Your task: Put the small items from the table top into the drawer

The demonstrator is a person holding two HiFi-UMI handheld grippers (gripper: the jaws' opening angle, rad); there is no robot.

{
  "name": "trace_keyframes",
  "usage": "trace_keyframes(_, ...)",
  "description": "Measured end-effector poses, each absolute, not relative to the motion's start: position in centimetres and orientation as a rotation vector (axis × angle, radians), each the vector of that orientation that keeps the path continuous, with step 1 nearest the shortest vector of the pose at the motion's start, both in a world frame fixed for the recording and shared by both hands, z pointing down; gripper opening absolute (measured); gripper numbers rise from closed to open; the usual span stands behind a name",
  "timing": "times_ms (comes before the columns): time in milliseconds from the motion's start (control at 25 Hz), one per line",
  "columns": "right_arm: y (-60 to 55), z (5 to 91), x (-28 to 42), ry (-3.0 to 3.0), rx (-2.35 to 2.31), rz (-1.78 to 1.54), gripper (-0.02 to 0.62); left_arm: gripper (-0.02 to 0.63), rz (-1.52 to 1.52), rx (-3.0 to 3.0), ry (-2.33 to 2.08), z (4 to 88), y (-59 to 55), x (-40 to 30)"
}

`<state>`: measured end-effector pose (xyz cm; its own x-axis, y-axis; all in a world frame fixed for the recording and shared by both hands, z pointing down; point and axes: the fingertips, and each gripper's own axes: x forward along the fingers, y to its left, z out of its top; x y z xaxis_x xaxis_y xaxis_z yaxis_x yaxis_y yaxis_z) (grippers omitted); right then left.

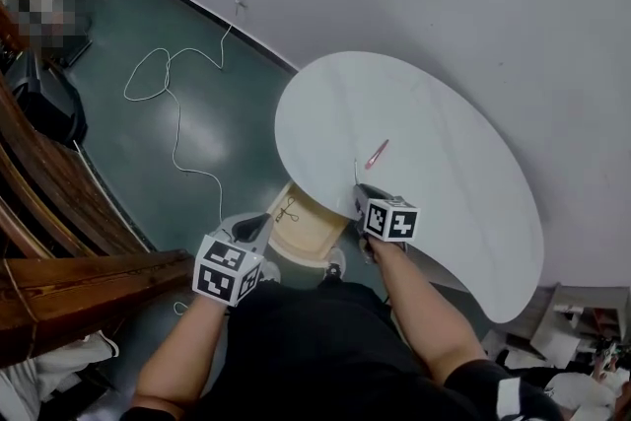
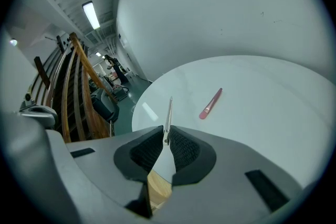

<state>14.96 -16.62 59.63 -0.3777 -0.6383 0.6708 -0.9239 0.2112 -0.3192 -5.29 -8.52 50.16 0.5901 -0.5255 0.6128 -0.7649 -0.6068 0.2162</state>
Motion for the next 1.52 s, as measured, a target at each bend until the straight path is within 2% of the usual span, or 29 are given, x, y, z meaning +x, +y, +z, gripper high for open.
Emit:
trace_keyframes(360,-12.3,60.7,13.1,-2.098,1.346,0.921,0.038,0.014,0.716,2.376,-0.968,51.3,-7.7,-5.1)
trace_keyframes(600,-9.7,61.9,9.8,-2.115,1.209,0.904,0.038,0.014,0.755,2.345,-0.93,52.9,-6.9,-5.4)
trace_keyframes(760,-8.3,63.0,6.9,-2.137,1.032,0.77,0.038,0.014,0.762,2.324,-0.927,53.8,-6.7,-5.9)
trace_keyframes(1520,-4.9,75.4,1.3,-1.887,0.369,0.452,0.04,0.014,0.732,2.145,-1.052,56.3,-4.5,-9.6)
